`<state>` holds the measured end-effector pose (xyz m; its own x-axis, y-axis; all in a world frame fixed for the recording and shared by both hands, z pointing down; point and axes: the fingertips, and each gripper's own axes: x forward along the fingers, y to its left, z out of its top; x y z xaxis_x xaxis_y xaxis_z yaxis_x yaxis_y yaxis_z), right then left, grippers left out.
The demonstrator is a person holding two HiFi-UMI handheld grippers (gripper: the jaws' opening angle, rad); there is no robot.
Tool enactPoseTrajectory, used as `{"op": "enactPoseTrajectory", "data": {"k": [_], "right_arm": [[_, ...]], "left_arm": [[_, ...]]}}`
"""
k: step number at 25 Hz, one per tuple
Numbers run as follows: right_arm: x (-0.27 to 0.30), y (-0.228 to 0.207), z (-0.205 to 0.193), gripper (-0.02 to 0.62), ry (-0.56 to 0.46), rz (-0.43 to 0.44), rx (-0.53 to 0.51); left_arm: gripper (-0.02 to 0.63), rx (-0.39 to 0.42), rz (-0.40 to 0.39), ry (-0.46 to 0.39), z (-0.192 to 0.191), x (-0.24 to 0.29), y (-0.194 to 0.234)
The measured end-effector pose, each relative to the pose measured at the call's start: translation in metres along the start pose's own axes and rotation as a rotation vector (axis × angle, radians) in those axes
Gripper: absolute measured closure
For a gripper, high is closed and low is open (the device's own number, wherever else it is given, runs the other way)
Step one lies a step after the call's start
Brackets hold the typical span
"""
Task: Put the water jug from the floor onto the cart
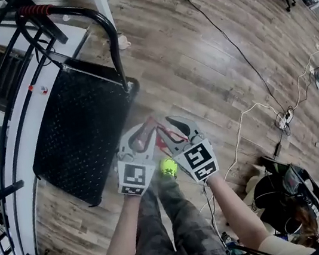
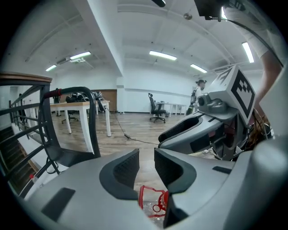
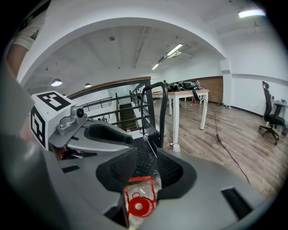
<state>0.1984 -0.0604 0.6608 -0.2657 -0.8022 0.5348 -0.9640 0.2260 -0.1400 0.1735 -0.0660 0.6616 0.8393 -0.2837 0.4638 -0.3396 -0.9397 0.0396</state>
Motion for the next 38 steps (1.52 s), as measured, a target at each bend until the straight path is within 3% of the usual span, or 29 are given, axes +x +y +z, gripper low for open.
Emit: {"op": "enactPoseTrajectory", "data": {"k": [17,24,33,38], "right_arm": [[0.088,-0.012,-0.097,0.472,0.173,0.094,-0.100],[0.109,-0.016,-0.114,0.472,0.229,0.116,-0.134],[0.124,-0.022,-0.147,0.472,0.370,0.181,-0.218],[0.132,-0.021,-0.166,0.472,0.425,0.203,-0.245]], "left_arm": [[0.479,-0.079,-0.020,0.101,-0.120,0.057,0.021],[0.471,-0.116,-0.020,0.108,-0.143,0.071,0.031],[0.469,-0.167,-0.032,0.138,-0.167,0.088,0.031],[0.469,-0.148,-0.032,0.147,-0.174,0.096,0.032]]}}
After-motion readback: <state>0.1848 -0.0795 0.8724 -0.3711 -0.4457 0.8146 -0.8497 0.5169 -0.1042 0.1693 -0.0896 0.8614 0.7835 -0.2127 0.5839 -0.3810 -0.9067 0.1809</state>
